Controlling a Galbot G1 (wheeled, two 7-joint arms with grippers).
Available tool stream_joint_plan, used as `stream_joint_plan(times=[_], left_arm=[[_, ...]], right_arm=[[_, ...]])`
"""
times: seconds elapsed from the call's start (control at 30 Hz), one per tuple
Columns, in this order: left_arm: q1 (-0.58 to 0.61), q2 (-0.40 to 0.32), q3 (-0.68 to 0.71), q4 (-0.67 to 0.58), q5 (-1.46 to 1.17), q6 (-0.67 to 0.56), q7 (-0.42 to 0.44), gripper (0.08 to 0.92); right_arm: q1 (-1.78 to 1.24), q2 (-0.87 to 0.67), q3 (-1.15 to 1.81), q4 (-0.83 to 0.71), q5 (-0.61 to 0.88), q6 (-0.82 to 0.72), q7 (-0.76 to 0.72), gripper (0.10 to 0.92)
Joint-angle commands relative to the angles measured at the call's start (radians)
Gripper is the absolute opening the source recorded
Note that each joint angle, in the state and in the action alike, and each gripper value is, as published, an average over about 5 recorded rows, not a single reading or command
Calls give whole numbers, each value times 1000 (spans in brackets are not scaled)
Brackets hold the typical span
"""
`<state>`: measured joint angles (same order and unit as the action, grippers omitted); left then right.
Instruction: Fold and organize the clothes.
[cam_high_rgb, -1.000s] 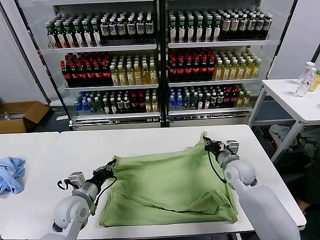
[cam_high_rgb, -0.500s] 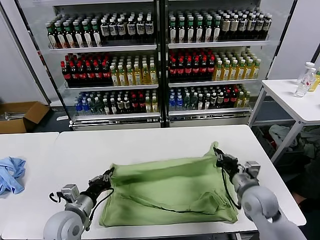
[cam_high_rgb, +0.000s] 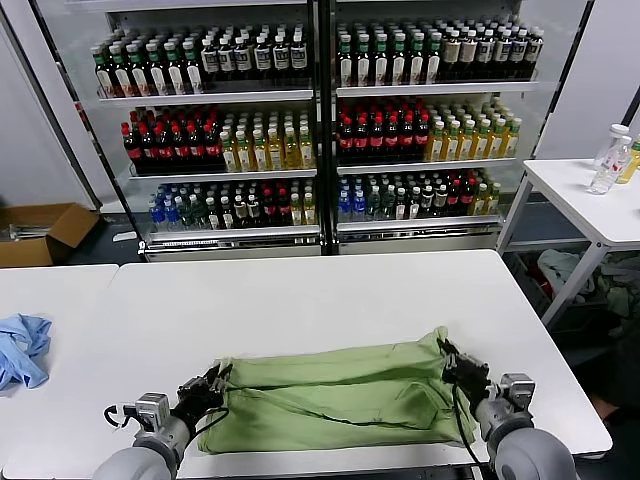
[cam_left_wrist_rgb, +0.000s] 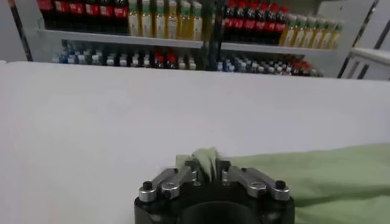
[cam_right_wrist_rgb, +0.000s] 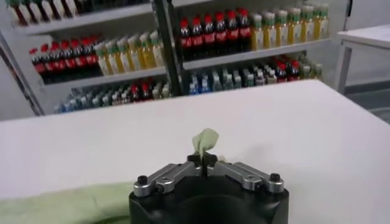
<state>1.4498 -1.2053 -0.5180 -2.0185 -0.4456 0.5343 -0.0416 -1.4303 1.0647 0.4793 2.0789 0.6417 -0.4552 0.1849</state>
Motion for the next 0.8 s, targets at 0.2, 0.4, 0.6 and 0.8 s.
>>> stream_joint_plan(times=[0.2,0.4,0.6,0.8], left_arm=[[91,-129,22,-71,133,-99,-198,493],[80,-197,68,-22,182,-100,-236,666],[56,-224,73,43,199,-109,-273,806],[84,-232,75,38,170,-136,-258,751]], right_arm=[[-104,5,16,37,-105,-38,-18,448],[-93,13,-8,30,-120,-41,-17,630],[-83,9,-12,25,-118,-42,-14,778],[-79,1,-4,25,-104,-36,0,822]])
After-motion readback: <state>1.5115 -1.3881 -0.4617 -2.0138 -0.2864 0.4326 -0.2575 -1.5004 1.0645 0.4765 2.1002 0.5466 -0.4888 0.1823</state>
